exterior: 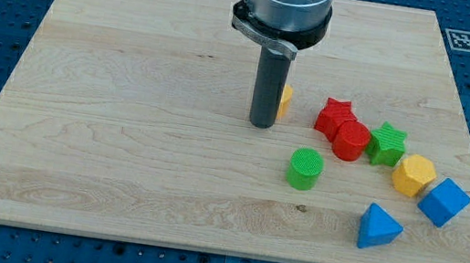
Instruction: Push the yellow heart up a bit
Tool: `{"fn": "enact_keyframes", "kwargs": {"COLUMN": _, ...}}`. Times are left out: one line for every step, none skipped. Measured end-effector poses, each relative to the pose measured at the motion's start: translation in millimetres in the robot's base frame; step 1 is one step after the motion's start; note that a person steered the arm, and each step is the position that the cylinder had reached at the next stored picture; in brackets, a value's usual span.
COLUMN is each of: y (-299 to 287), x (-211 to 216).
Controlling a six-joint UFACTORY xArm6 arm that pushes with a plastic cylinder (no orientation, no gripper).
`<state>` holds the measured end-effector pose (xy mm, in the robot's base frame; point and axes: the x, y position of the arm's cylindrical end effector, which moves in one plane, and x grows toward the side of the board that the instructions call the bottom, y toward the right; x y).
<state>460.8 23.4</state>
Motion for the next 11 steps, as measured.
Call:
{"fn": "enact_keyframes", "kwargs": {"y": -44, "x": -3}}
{"fn": "enact_keyframes", "kwargs": {"y": -49, "x": -20}}
{"fn": "enact_keyframes", "kwargs": {"y": -38, "x": -21}}
{"fn": "enact_keyframes", "kwargs": {"y": -30, "x": -21}}
{"fn": "enact_keyframes", "kwargs": {"y": -16, "x": -21}}
{"fn": "enact_keyframes", "kwargs": {"y": -6, "x": -21}}
{"fn": "enact_keyframes", "kwargs": {"y": -5, "x": -15}}
{"fn": "enact_keyframes", "kwargs": {"y": -1, "x": -2}}
{"fn": "enact_keyframes", "kwargs": {"y": 2, "x": -3}}
{"fn": "enact_keyframes", "kwargs": {"y": 12, "x": -10}}
{"fn": "enact_keyframes", "kwargs": {"y": 33, "x": -21}}
